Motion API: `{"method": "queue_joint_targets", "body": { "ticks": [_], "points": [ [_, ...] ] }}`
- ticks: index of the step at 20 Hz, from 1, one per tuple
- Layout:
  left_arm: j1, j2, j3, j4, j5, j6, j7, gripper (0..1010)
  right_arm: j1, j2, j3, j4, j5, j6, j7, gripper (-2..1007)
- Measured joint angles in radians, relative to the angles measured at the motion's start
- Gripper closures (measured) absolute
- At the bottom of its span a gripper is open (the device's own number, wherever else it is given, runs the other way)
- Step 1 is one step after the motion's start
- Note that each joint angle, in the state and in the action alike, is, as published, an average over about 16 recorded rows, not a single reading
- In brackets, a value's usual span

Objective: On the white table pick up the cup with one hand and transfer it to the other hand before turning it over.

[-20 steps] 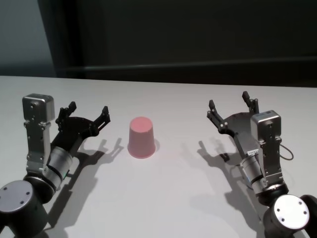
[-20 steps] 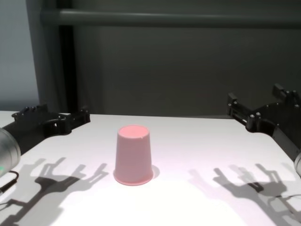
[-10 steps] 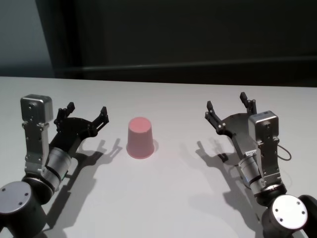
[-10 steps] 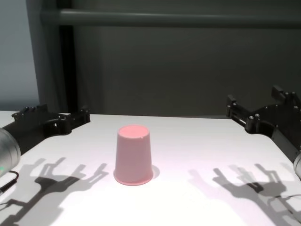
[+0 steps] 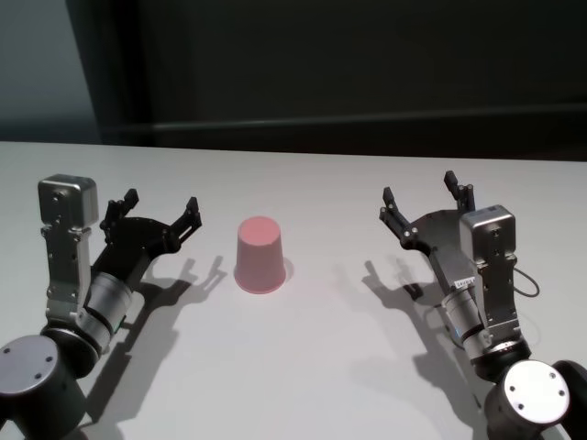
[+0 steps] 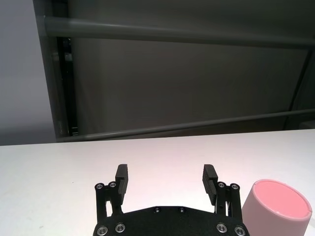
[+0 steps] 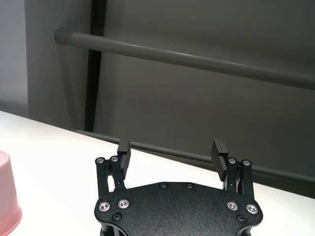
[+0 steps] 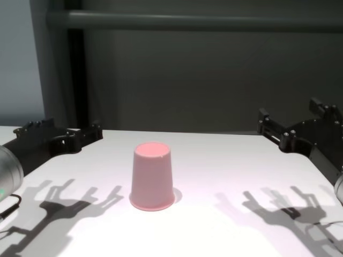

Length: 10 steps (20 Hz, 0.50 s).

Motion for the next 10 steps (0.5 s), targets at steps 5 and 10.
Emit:
{"method": "queue_joint_targets", "body": {
  "ticks": [5,10],
  "points": [
    [0.000,0.000,0.000,0.000,0.000,0.000,0.000,9,0.000,0.000,0.000,0.001,0.000,0.001,0.000,3],
    [0.000,0.000,0.000,0.000,0.000,0.000,0.000,9,0.000,0.000,-0.001,0.001,0.001,0.001,0.000,3]
  ]
}}
